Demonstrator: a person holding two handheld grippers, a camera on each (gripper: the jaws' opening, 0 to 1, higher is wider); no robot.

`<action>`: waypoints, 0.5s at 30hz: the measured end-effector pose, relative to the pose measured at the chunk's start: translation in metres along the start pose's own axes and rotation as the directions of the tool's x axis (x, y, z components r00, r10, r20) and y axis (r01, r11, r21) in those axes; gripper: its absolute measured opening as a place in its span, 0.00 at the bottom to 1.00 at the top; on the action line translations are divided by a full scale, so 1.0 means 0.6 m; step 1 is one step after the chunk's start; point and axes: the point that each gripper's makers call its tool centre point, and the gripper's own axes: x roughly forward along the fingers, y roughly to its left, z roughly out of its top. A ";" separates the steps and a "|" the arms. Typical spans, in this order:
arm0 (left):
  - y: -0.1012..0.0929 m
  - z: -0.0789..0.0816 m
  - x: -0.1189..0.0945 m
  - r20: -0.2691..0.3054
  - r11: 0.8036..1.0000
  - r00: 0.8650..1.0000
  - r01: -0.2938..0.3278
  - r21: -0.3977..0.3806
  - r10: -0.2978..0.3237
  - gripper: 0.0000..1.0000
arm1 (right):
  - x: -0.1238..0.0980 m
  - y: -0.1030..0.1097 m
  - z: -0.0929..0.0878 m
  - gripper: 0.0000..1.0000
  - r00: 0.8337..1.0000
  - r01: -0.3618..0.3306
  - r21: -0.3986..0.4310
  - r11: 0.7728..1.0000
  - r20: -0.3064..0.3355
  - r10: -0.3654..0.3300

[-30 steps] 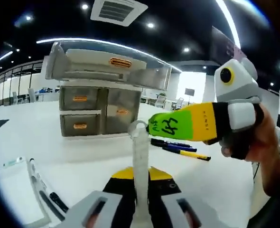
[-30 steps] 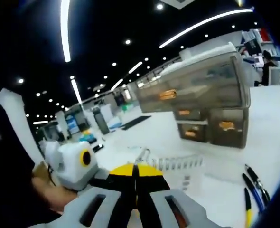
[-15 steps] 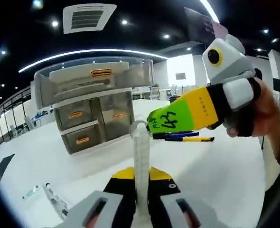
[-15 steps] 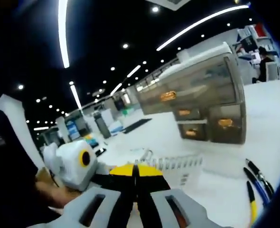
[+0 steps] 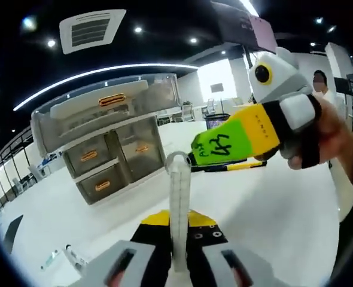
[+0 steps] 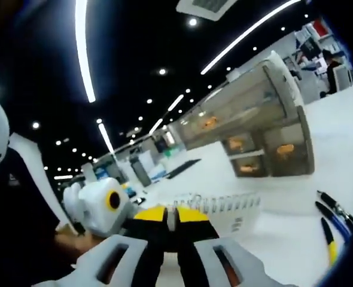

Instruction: Pick up the scattered pens and sticky notes one by one and arrange them into an orderly layout on the desk, lining the pens up parallel to each other and squaring the sticky note stack until the whole desk area is clear and organized

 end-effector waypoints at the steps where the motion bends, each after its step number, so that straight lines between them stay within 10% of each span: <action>1: 0.000 0.001 0.000 0.002 1.000 1.000 0.003 0.006 -0.003 0.07 | -0.002 0.002 0.001 0.07 1.000 -0.002 -0.003 1.000 0.001 0.002; 15: -0.003 0.018 -0.009 0.007 0.995 0.999 0.039 0.095 -0.040 0.07 | -0.100 -0.037 -0.004 0.16 0.992 0.107 0.025 0.994 0.065 -0.109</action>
